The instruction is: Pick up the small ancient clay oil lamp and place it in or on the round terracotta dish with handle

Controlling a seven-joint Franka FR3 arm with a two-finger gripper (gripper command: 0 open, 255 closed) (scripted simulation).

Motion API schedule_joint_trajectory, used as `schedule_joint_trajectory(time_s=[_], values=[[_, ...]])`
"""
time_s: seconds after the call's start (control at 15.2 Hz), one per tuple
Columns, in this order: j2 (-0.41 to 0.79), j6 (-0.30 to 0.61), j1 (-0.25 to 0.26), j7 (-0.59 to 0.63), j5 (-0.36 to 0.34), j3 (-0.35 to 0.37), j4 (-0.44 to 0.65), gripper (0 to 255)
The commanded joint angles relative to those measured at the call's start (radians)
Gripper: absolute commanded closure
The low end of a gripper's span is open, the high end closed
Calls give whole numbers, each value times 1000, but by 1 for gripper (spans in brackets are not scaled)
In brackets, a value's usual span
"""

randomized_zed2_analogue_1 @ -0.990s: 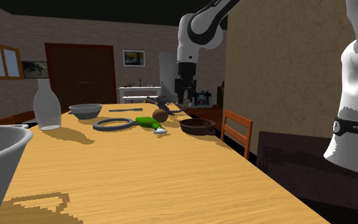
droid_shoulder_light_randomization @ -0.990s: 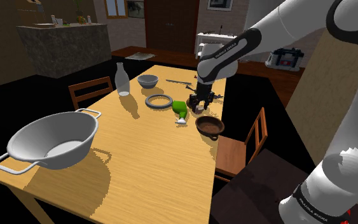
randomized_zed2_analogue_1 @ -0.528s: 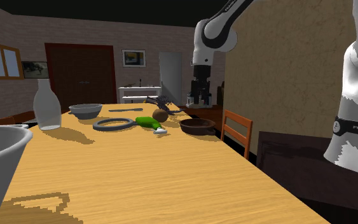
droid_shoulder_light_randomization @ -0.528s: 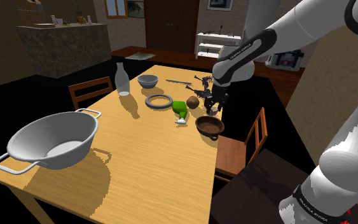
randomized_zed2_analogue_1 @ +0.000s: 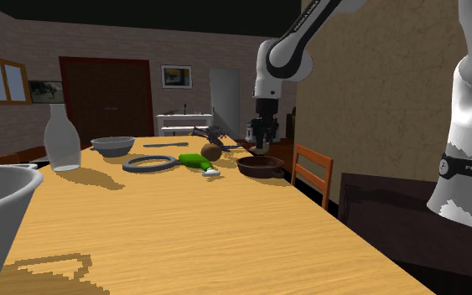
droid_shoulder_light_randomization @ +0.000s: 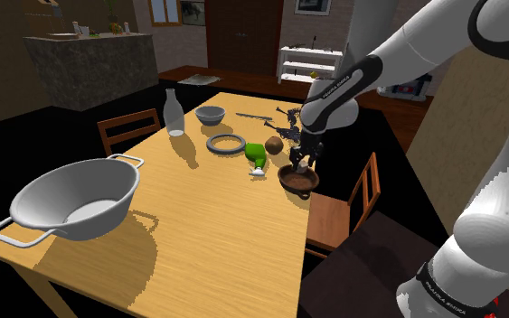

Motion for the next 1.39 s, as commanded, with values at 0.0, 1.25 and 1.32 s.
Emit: schedule_joint_trajectory(time_s=[0.0,1.25,1.32], values=[[22,27,-2,-5,2,-1,-4,255],[5,10,-3,-6,1,-2,-5,0],[-23,-21,-3,-5,0,-2,-1,0]])
